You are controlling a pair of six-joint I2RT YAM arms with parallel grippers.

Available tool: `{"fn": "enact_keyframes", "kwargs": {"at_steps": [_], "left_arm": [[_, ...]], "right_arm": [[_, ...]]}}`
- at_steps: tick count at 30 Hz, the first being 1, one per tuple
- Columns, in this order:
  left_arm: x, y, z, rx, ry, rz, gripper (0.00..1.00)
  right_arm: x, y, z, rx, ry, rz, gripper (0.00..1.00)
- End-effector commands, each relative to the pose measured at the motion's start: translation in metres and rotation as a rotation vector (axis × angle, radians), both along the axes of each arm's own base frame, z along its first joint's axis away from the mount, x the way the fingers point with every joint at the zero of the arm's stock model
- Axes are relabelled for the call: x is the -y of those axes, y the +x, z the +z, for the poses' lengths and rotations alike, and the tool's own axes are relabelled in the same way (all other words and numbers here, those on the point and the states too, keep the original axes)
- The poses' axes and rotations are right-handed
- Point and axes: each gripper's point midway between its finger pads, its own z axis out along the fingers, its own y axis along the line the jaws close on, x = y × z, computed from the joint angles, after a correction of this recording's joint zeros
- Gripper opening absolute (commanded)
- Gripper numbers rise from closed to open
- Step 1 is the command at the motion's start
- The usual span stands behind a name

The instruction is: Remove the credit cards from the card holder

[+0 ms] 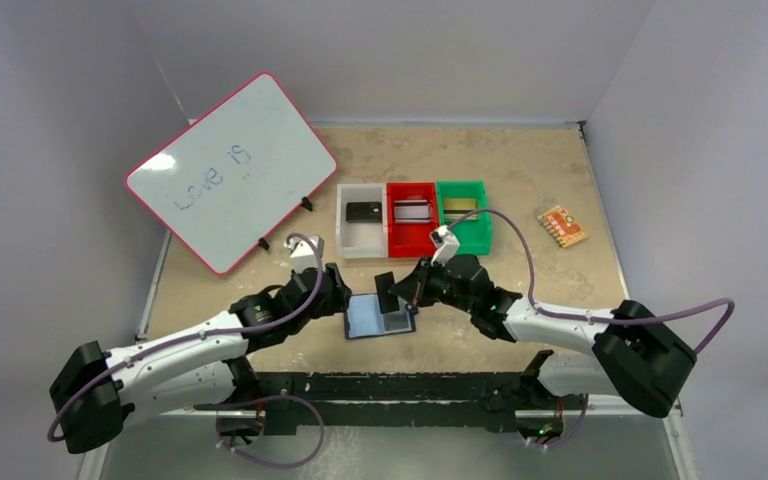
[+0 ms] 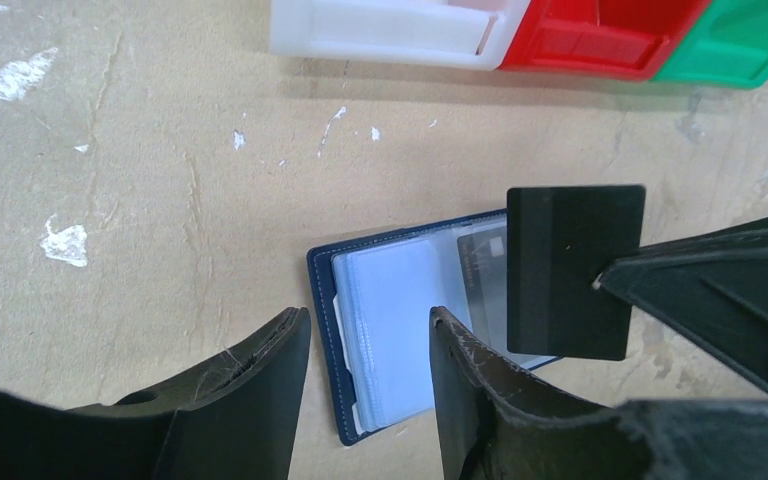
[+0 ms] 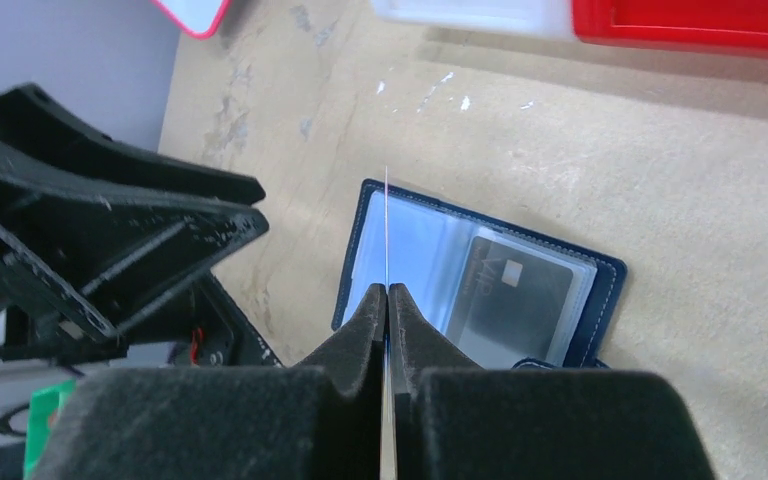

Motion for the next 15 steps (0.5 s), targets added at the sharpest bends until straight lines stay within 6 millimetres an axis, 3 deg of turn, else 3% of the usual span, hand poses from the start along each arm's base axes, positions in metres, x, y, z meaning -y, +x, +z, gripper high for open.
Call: {"fn": "enact_keyframes", "kwargs": {"at_steps": [1, 4, 8, 10, 15], "left_arm": [[-0.006, 0.009, 0.023, 0.067, -0.053, 0.068, 0.47], [-0.016, 0.011, 0.031, 0.095, -0.048, 0.106, 0.48], [-0.038, 0.016, 0.045, 0.138, 0.005, 0.183, 0.65], [-0.047, 0.018, 0.052, 0.154, 0.044, 0.208, 0.68], [-0.066, 0.024, 0.067, 0.178, 0.175, 0.260, 0.72]], "right_arm": [[-0.014, 0.001, 0.035, 0.217, 0.085, 0.109, 0.00], [-0.015, 0.000, 0.047, 0.325, 0.082, 0.141, 0.00], [-0.017, 0.005, 0.070, 0.500, 0.034, 0.149, 0.00], [-0.020, 0.007, 0.081, 0.602, -0.017, 0.174, 0.00], [-0.023, 0.029, 0.096, 0.791, -0.216, 0.192, 0.00]]}}
